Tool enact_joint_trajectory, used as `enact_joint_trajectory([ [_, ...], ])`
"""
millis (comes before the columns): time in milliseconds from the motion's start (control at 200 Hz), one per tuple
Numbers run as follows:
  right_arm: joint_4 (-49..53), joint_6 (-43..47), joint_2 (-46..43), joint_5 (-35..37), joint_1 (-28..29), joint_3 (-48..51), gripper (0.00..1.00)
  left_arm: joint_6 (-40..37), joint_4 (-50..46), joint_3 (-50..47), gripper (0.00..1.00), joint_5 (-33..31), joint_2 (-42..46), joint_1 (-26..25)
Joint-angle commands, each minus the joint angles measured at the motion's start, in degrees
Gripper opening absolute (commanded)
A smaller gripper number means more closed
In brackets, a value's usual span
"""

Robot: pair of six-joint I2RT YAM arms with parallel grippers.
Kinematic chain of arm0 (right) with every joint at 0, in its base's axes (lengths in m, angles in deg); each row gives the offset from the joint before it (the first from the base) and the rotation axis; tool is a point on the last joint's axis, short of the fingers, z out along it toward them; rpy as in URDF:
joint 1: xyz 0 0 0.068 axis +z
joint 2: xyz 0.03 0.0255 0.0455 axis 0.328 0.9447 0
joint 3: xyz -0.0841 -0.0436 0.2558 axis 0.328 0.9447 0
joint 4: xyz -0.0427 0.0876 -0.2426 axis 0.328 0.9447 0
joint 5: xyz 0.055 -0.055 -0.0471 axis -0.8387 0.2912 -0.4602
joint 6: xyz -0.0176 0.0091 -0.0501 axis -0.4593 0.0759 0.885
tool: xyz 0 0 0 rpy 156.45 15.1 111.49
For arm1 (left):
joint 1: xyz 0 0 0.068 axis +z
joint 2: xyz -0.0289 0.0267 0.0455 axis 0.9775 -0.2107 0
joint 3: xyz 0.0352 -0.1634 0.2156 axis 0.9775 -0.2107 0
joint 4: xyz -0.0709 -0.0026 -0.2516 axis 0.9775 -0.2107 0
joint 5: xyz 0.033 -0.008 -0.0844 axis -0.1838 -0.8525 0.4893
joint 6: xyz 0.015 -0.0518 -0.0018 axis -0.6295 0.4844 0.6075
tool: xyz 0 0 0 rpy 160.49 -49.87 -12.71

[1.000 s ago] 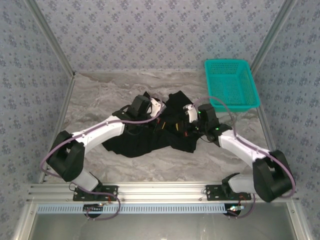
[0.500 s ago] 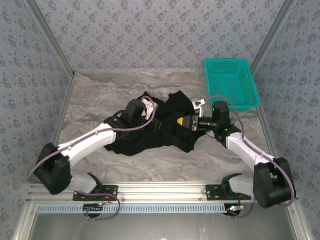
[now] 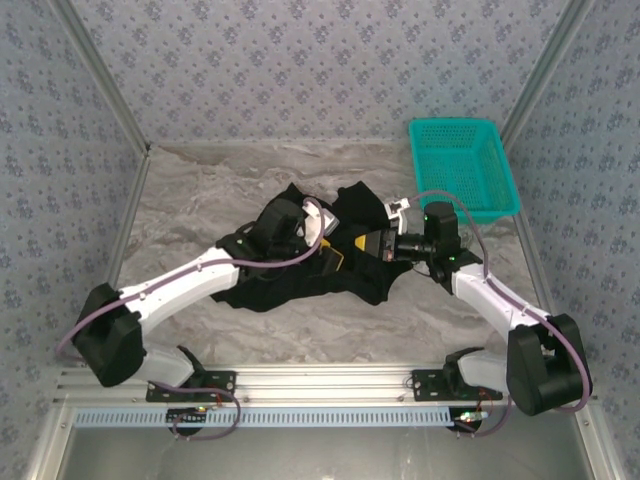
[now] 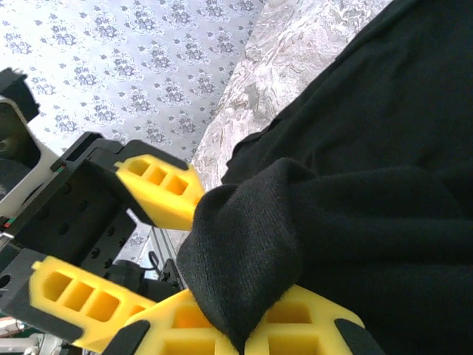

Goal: Fold the inside-out t-shirt

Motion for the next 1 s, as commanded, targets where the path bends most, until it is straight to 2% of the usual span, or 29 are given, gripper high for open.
enact_joint_trajectory([
  [0, 0.6, 1.2, -1.6, 0.1, 0.3, -1.9, 0.00, -2.5, -0.9, 4.0, 0.52, 1.0, -2.2, -0.3],
  [190, 1.6, 1.5, -2.6, 0.5, 0.3, -1.7, 0.00, -2.9, -1.9, 6.8, 0.42, 3.9, -6.5, -0.3],
  [345, 0.7, 0.9, -2.8, 0.6, 0.4, -1.9, 0.00, -3.3, -1.8, 7.8, 0.37, 3.9, -8.2, -0.3],
  [485, 3.5, 1.4, -3.0, 1.2, 0.3, -2.0, 0.00, -2.8, -1.0, 8.7, 0.14, 5.1, -8.4, -0.2],
  [580, 9.2, 3.3, -3.8, 5.0, -0.7, -3.2, 0.00, -1.8, 1.0, 6.9, 0.00, 7.8, -5.6, 0.8],
  [704, 23.8, 10.9, -5.7, 13.5, -2.6, -8.0, 0.03, 0.5, 7.1, 1.3, 0.00, 17.9, 1.4, 3.9],
  [784, 29.7, 12.6, -6.0, 20.9, -3.1, -11.0, 0.05, 3.4, 12.8, -2.9, 0.00, 24.1, 5.4, 6.4],
  [849, 32.1, 13.6, -5.8, 27.2, -2.8, -13.1, 0.07, 5.3, 16.5, -5.5, 0.00, 26.7, 7.4, 7.5],
  [954, 34.6, 14.8, -5.1, 30.5, -1.8, -15.0, 0.16, 8.1, 20.6, -7.5, 0.00, 29.2, 8.2, 8.7],
  [994, 35.7, 15.9, -5.2, 31.2, -1.4, -15.6, 0.22, 8.9, 21.3, -7.7, 0.00, 29.4, 8.1, 9.0],
])
